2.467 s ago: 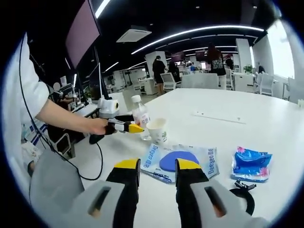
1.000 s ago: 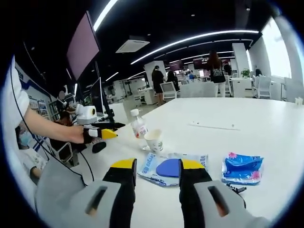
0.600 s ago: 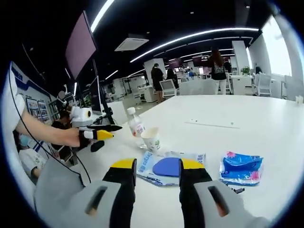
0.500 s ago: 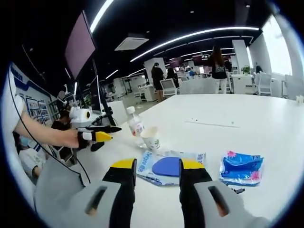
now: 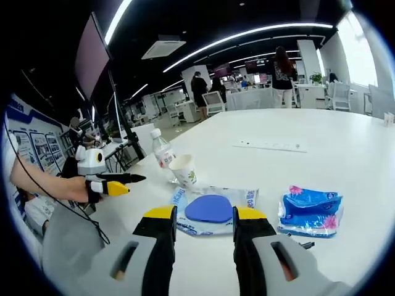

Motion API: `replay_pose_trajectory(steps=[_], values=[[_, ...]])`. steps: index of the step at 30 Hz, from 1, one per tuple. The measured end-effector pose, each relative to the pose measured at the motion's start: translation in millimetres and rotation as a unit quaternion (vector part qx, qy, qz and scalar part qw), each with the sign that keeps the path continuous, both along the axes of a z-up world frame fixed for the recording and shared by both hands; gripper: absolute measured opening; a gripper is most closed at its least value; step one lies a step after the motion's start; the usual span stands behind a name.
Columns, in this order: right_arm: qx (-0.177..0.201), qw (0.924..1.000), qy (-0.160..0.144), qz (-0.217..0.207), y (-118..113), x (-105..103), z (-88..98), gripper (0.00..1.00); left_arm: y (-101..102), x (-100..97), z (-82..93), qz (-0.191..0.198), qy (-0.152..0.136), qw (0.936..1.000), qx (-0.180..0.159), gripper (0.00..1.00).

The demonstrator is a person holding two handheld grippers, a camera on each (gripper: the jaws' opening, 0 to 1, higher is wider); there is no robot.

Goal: Arrange the tabletop items into an orderly group along one side of the table until the central work area is clear of visible clutter.

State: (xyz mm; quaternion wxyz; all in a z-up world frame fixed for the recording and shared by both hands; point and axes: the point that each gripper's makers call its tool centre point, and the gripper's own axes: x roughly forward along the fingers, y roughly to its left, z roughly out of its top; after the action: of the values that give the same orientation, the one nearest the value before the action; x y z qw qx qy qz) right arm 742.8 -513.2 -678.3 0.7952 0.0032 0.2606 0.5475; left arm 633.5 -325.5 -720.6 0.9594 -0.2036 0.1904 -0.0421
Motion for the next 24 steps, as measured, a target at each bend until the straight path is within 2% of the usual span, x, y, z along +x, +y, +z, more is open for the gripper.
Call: replay_pose_trajectory(steps=[10, 15, 22, 24], values=[[-0.013, 0.9999, 0.009, -0.005, -1, 17, -13.1, 0.33, -18, 4.0, -14.2, 0.018, 0.023, 0.9992, -0.027, 0.83], [-0.028, 0.9992, 0.024, -0.013, -2, 26, -26.9, 0.33, -29, 7.4, -27.0, 0.032, 0.042, 0.9972, -0.053, 0.79], [-0.046, 0.9981, 0.039, -0.014, -6, 33, -43.1, 0.33, -34, 12.3, -45.1, 0.049, 0.060, 0.9942, -0.074, 0.76], [-0.045, 0.9977, 0.046, -0.019, -6, 41, -46.5, 0.33, -37, 12.9, -46.7, 0.049, 0.064, 0.9936, -0.078, 0.75]])
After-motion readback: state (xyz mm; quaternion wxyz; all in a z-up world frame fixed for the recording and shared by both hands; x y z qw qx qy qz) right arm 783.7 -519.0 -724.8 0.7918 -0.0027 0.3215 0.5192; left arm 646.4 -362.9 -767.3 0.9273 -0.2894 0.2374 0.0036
